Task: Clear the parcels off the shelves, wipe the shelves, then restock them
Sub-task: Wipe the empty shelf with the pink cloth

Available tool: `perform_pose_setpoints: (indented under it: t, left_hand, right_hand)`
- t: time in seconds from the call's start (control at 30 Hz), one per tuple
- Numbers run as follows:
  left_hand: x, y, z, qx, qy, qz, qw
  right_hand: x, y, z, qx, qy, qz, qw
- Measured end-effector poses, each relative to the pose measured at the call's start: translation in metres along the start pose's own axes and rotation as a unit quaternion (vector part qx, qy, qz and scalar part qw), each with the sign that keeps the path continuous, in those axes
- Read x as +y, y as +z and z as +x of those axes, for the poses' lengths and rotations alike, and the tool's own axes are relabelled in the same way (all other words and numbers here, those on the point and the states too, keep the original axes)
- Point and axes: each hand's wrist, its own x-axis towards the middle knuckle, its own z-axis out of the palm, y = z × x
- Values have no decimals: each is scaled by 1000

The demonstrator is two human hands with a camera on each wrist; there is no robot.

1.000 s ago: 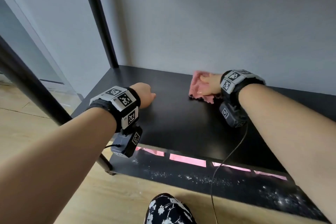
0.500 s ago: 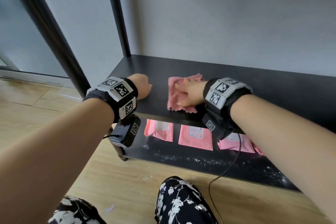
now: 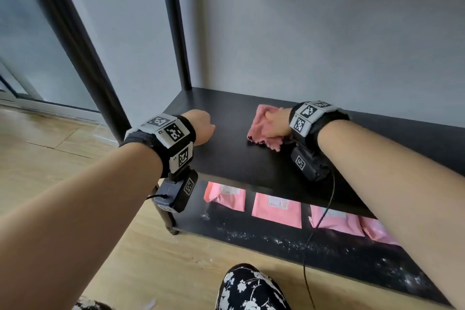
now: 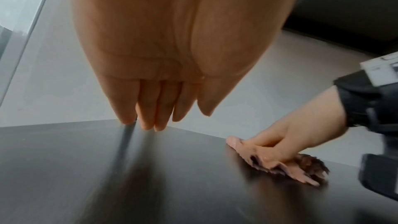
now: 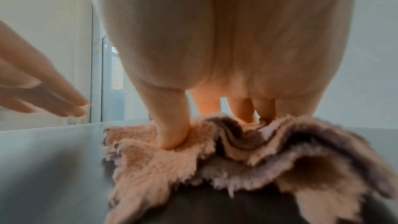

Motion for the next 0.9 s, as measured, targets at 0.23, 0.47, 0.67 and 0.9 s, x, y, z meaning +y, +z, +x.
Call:
perform_pose_setpoints:
  t: [0.23, 0.47, 0.67, 0.9]
  left_hand:
    - [-10, -6, 18, -18, -28, -50, 998]
    - [-24, -15, 19, 2, -59, -53, 997]
    - [-16, -21, 0, 22, -62, -49, 997]
    - [20, -1, -30, 56, -2, -96, 994]
  right_hand:
    - [-27, -34, 46, -24, -25, 41, 999]
    - [-78, -16, 46, -51, -148, -53, 986]
    - [-74, 34, 0, -70, -224, -184, 954]
    - [-24, 70, -51, -36, -142, -138, 979]
